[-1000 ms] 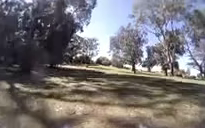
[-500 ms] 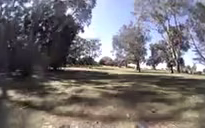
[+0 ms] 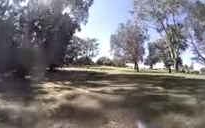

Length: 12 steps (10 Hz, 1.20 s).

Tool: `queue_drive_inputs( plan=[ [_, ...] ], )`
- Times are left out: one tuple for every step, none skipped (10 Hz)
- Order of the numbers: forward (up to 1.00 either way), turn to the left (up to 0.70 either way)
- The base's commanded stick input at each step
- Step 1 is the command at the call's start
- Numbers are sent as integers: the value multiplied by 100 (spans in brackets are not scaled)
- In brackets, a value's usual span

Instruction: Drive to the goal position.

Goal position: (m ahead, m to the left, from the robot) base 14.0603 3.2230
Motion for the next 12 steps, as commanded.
queue_drive_inputs(
  plan=[
    [100, 0],
    [100, 0],
    [100, 0],
    [100, 0],
    [100, -27],
    [100, -27],
    [100, 0],
    [100, 0],
    [100, 0],
    [100, -4],
    [100, -18],
    [100, -22]
  ],
)
